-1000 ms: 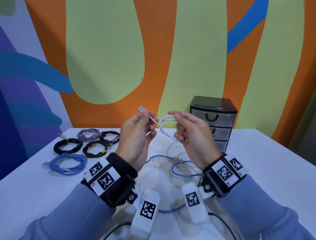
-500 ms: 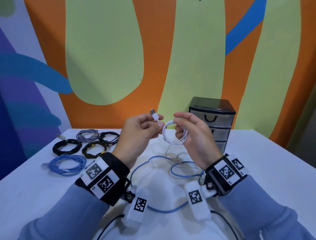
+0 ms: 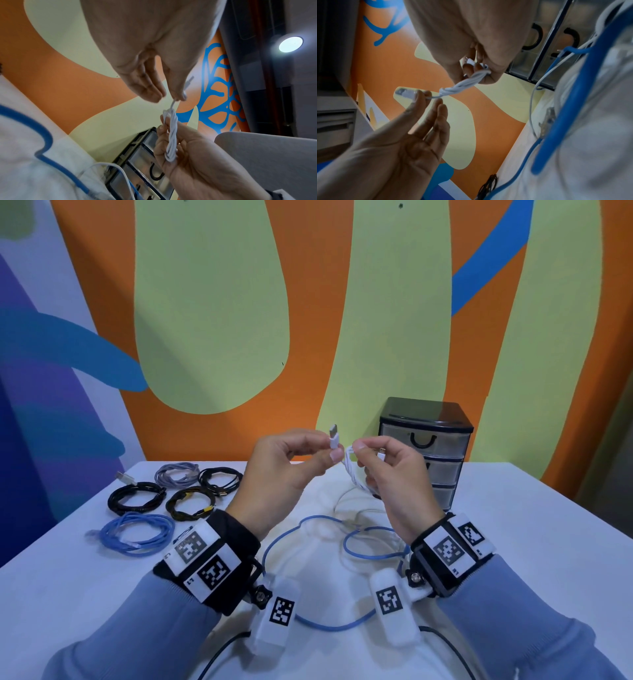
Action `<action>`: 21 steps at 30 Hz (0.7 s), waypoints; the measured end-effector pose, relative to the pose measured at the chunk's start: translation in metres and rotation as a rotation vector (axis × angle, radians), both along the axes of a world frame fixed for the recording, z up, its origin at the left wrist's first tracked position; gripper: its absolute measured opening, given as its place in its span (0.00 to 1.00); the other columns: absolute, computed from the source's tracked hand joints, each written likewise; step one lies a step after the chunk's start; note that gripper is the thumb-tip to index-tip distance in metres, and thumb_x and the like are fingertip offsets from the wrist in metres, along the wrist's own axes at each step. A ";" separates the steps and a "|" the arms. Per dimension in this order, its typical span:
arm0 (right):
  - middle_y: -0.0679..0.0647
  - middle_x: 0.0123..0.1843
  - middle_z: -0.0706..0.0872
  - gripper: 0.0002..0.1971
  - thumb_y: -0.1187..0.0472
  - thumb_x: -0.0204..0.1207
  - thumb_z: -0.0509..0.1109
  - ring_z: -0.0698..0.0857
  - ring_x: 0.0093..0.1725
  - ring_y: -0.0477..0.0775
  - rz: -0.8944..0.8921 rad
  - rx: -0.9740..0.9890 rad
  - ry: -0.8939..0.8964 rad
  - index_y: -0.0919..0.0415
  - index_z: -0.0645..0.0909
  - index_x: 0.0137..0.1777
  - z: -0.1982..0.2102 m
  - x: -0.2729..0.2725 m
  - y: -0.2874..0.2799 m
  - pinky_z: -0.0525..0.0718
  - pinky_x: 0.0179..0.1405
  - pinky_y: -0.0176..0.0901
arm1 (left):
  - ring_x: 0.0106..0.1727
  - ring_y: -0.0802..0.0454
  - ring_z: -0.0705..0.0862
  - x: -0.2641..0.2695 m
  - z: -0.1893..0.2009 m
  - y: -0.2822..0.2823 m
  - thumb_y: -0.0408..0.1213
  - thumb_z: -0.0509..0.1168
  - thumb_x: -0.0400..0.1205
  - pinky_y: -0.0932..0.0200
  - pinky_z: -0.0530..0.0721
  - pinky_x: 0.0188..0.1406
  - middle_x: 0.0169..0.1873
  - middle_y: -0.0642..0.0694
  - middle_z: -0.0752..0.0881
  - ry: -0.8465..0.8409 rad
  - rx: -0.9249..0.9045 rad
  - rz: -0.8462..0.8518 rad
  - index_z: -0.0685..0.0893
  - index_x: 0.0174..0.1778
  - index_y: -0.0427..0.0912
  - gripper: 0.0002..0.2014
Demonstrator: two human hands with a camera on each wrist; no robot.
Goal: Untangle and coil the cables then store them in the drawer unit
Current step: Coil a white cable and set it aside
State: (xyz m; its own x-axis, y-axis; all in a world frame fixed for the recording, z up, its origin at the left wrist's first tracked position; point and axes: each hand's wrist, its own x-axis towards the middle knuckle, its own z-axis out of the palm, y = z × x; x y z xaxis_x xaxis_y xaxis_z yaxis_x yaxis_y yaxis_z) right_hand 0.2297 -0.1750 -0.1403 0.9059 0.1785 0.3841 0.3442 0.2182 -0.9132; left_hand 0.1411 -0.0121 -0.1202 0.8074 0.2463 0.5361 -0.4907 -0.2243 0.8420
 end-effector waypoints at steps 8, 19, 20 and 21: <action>0.53 0.39 0.92 0.05 0.63 0.81 0.79 0.84 0.34 0.48 0.086 0.024 -0.049 0.65 0.90 0.52 0.002 -0.006 0.000 0.80 0.34 0.37 | 0.56 0.54 0.94 -0.004 0.000 0.002 0.30 0.80 0.80 0.60 0.88 0.62 0.53 0.44 0.96 0.175 0.083 -0.146 0.95 0.50 0.32 0.06; 0.58 0.40 0.81 0.07 0.64 0.82 0.77 0.75 0.33 0.52 0.218 0.217 0.064 0.68 0.88 0.55 0.011 -0.011 0.002 0.77 0.36 0.41 | 0.39 0.48 0.91 -0.004 0.006 0.000 0.30 0.81 0.78 0.59 0.85 0.35 0.38 0.37 0.93 0.258 0.059 0.064 0.89 0.56 0.41 0.13; 0.59 0.41 0.81 0.07 0.64 0.81 0.77 0.76 0.34 0.53 0.205 0.192 0.031 0.68 0.89 0.54 0.010 -0.013 0.003 0.77 0.37 0.43 | 0.39 0.48 0.92 -0.003 0.005 0.002 0.32 0.80 0.78 0.58 0.86 0.35 0.36 0.40 0.93 0.249 0.109 0.120 0.90 0.55 0.42 0.11; 0.59 0.42 0.81 0.07 0.64 0.81 0.79 0.76 0.35 0.55 0.199 0.163 -0.005 0.67 0.89 0.54 0.009 -0.015 0.005 0.77 0.39 0.45 | 0.39 0.48 0.94 -0.002 0.005 0.004 0.33 0.79 0.79 0.56 0.88 0.36 0.34 0.44 0.94 0.243 0.155 0.171 0.91 0.54 0.43 0.09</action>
State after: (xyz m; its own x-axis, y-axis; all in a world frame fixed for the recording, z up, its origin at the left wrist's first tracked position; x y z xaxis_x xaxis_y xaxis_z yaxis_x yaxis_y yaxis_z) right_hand 0.2151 -0.1703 -0.1312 0.8573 0.2883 0.4265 0.2841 0.4259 -0.8590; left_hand 0.1391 -0.0084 -0.1155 0.8699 0.3204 0.3749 -0.2241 -0.4204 0.8792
